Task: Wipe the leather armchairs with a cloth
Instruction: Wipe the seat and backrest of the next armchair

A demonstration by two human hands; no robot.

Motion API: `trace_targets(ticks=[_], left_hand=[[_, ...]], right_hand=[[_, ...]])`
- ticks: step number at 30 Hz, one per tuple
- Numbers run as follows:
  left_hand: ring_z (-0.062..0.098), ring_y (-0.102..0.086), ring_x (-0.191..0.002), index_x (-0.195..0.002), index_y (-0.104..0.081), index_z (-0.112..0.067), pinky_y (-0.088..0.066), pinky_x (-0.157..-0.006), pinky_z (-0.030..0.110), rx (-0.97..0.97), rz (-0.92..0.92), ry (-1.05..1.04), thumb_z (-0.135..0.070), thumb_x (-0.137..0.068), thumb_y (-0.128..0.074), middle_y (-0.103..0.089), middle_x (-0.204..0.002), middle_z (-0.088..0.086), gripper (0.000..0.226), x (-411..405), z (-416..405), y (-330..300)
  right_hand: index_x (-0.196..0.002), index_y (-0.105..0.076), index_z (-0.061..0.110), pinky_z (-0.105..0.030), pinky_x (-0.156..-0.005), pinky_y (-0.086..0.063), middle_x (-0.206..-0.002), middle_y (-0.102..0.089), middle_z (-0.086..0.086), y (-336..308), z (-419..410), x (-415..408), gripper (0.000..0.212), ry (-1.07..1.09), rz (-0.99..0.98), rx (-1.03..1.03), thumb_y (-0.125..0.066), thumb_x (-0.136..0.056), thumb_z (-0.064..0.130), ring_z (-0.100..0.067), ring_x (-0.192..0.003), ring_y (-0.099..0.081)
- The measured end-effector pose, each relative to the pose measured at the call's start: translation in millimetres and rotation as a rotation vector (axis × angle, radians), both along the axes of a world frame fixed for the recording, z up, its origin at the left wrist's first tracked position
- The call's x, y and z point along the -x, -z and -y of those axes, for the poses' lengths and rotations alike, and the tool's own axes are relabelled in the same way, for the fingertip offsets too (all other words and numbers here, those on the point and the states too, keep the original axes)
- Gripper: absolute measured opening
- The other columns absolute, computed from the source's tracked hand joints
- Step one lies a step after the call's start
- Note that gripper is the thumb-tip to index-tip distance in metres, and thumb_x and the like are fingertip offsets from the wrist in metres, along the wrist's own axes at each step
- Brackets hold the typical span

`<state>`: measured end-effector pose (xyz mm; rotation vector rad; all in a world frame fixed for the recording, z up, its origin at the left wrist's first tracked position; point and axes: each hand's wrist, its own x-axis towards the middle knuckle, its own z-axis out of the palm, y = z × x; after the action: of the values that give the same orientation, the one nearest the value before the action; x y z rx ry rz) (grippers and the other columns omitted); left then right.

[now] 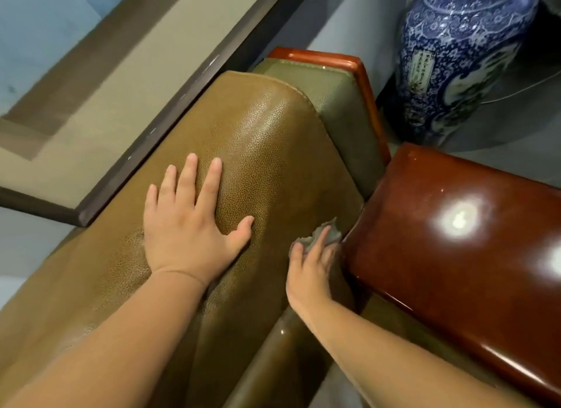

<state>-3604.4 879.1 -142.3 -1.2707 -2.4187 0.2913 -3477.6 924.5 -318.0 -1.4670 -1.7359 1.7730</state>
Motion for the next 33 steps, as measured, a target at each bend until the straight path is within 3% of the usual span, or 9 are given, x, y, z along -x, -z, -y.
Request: trace_targets(ticks=[3,7,12,16,19,22,27,31,33], left_hand=[[0.044,-0.033,-0.152,-0.165,-0.026,-0.026,-0.027,-0.121,0.063,-0.039,-0.004,0.024,-0.08,-0.082,-0.046,-0.031,-0.169,0.015,0.101,1.2,-1.4,3.0],[0.045,-0.035,-0.15,-0.165,-0.029,-0.025,-0.028,-0.12,0.063,-0.064,-0.016,0.049,-0.078,-0.083,-0.05,-0.033,-0.168,0.015,0.1,6.5,-6.1,11.2],[0.046,-0.036,-0.15,-0.164,-0.03,-0.024,-0.029,-0.119,0.064,-0.049,-0.017,0.048,-0.078,-0.082,-0.051,-0.033,-0.168,0.016,0.1,7.4,1.2,14.3],[0.045,-0.035,-0.15,-0.164,-0.029,-0.025,-0.028,-0.12,0.064,-0.059,-0.013,0.042,-0.079,-0.082,-0.051,-0.033,-0.168,0.015,0.1,7.6,-3.7,12.3],[0.045,-0.034,-0.151,-0.165,-0.028,-0.027,-0.027,-0.121,0.064,-0.061,-0.016,0.041,-0.079,-0.083,-0.05,-0.032,-0.169,0.014,0.1,9.4,-6.1,13.3],[0.044,-0.034,-0.152,-0.165,-0.027,-0.028,-0.027,-0.121,0.064,-0.049,-0.003,0.035,-0.079,-0.083,-0.05,-0.031,-0.169,0.013,0.1,7.0,-2.6,15.9],[0.043,-0.033,-0.152,-0.165,-0.025,-0.029,-0.027,-0.12,0.064,-0.035,0.005,0.028,-0.08,-0.083,-0.049,-0.03,-0.17,0.012,0.1,6.3,-2.6,11.3],[0.042,-0.031,-0.154,-0.166,-0.022,-0.03,-0.026,-0.122,0.064,-0.024,0.004,0.022,-0.08,-0.084,-0.045,-0.028,-0.171,0.012,0.098,6.1,-2.6,11.5],[0.042,-0.031,-0.154,-0.166,-0.023,-0.03,-0.026,-0.122,0.064,-0.038,0.005,0.032,-0.077,-0.087,-0.044,-0.028,-0.171,0.012,0.094,8.6,-1.9,14.1]], right_hand=[[-0.162,0.02,0.03,-0.035,-0.127,-0.001,-0.171,0.022,-0.014,30.9,-57.2,-0.2,0.075,0.058,0.019,-0.125,-0.025,-0.106,0.053,-0.031,-0.159,0.014],[-0.167,0.0,0.016,-0.032,-0.125,-0.01,-0.172,0.001,-0.021,58.0,-134.6,0.9,0.067,0.31,0.051,-0.094,-0.031,-0.112,0.039,-0.037,-0.158,-0.011],[-0.166,0.001,0.02,-0.036,-0.126,-0.005,-0.173,-0.002,-0.012,44.8,-32.2,-16.6,0.072,0.099,-0.031,-0.125,-0.029,-0.108,0.05,-0.03,-0.159,-0.007],[-0.166,0.006,0.015,-0.048,-0.128,-0.001,-0.172,0.003,-0.018,44.8,-83.5,-7.3,0.072,0.141,-0.001,-0.154,-0.029,-0.109,0.042,-0.036,-0.158,0.0],[-0.166,0.003,0.014,-0.037,-0.127,-0.001,-0.172,0.007,-0.02,29.3,-105.6,19.6,0.068,0.335,0.07,-0.109,-0.025,-0.111,0.043,-0.035,-0.159,0.001],[-0.166,0.003,0.014,-0.03,-0.124,0.007,-0.17,0.016,-0.022,19.2,-20.5,17.5,0.072,0.135,0.057,-0.157,-0.007,-0.107,0.055,-0.035,-0.159,0.008],[-0.163,-0.007,0.008,-0.067,-0.125,-0.004,-0.167,0.014,-0.032,-2.6,14.0,13.2,0.083,-0.084,0.017,-0.442,0.016,-0.099,0.054,-0.055,-0.153,0.004],[-0.167,-0.007,0.02,-0.045,-0.13,-0.002,-0.17,0.01,-0.026,-44.1,-111.1,43.8,0.072,0.343,-0.13,-0.35,-0.016,-0.104,0.052,-0.036,-0.16,0.004],[-0.167,-0.013,0.017,-0.043,-0.129,0.002,-0.171,0.005,-0.026,-51.9,-100.9,52.9,0.069,0.327,-0.134,-0.401,-0.015,-0.106,0.049,-0.039,-0.159,0.004]])
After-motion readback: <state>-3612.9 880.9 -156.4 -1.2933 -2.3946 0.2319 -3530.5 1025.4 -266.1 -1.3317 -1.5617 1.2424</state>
